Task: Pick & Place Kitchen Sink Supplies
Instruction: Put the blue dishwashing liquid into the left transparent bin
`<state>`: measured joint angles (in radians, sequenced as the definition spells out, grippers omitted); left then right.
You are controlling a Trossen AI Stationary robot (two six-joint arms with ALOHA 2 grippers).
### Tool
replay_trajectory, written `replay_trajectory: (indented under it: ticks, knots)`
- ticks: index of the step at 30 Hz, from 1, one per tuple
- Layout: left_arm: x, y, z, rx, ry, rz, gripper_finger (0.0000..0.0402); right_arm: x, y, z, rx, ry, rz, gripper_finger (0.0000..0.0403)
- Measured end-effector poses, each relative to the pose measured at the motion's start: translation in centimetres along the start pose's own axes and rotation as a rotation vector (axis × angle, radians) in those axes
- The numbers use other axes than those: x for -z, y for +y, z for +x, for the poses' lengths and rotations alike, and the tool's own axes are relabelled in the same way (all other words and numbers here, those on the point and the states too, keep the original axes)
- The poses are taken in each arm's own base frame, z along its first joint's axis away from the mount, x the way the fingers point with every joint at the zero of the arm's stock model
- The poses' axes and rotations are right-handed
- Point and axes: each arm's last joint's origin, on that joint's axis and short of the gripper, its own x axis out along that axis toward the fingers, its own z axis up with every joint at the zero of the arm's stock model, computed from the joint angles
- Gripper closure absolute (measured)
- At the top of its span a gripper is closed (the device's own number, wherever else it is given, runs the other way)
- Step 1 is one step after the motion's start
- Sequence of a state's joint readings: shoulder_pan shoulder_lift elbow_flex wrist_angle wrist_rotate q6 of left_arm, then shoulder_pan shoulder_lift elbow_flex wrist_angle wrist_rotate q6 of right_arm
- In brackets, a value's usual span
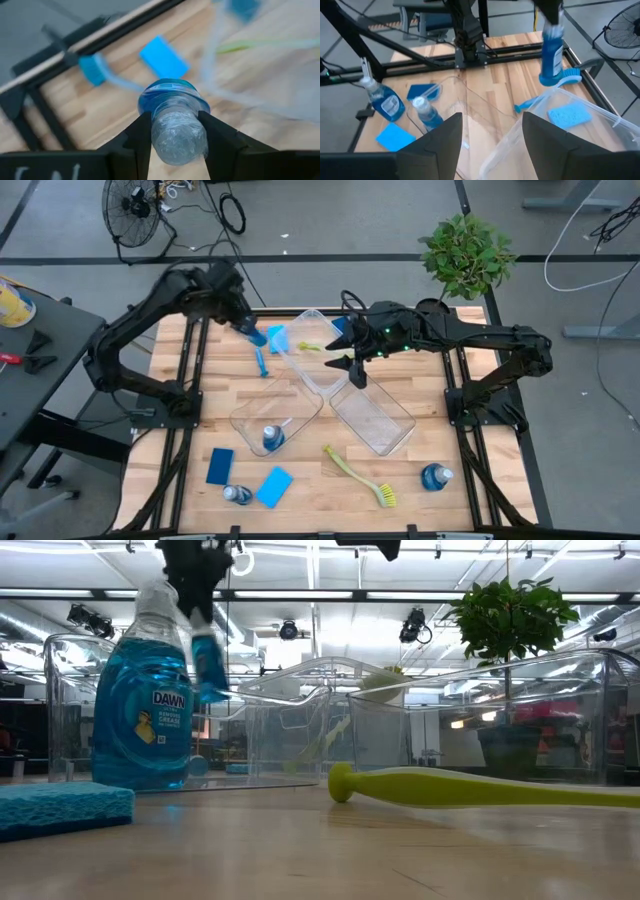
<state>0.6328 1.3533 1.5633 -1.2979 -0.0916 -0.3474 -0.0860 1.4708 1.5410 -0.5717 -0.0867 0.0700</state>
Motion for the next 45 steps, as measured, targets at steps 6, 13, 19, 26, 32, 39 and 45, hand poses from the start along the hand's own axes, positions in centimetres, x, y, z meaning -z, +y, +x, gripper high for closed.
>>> replay_trajectory:
  ticks: [6, 13, 19, 26, 32, 39, 45]
  knots:
    - [-0.1, -2.2, -3.3, 0.104, -0.081, 0.076, 0.0260, 0.4, 0.0, 0.0, 0.003, 0.042, -0.030, 0.0195]
    - [1.0, -4.6, -5.0, 0.217, -0.077, 0.183, 0.0260, 0.4, 0.0, 0.0, 0.003, 0.045, -0.032, 0.0195]
    - [2.2, -6.6, -5.1, 0.264, -0.061, 0.344, 0.0260, 0.4, 0.0, 0.0, 0.003, 0.045, -0.032, 0.0195]
    - [3.0, -7.7, -5.5, 0.301, -0.103, 0.734, 0.0261, 0.4, 0.0, 0.0, 0.002, 0.046, -0.035, 0.0195]
    - [3.4, -8.8, -5.3, 0.393, -0.138, 1.094, 0.0261, 0.4, 0.0, 0.0, 0.002, 0.046, -0.053, 0.0195]
    - [3.1, -10.2, -3.3, 0.409, -0.092, 1.322, 0.0261, 0.5, 0.0, 0.0, 0.002, 0.053, -0.057, 0.0195]
    - [2.5, -11.8, -0.2, 0.398, -0.002, 1.381, 0.0258, 0.5, 0.0, 0.0, 0.002, 0.054, -0.057, 0.0195]
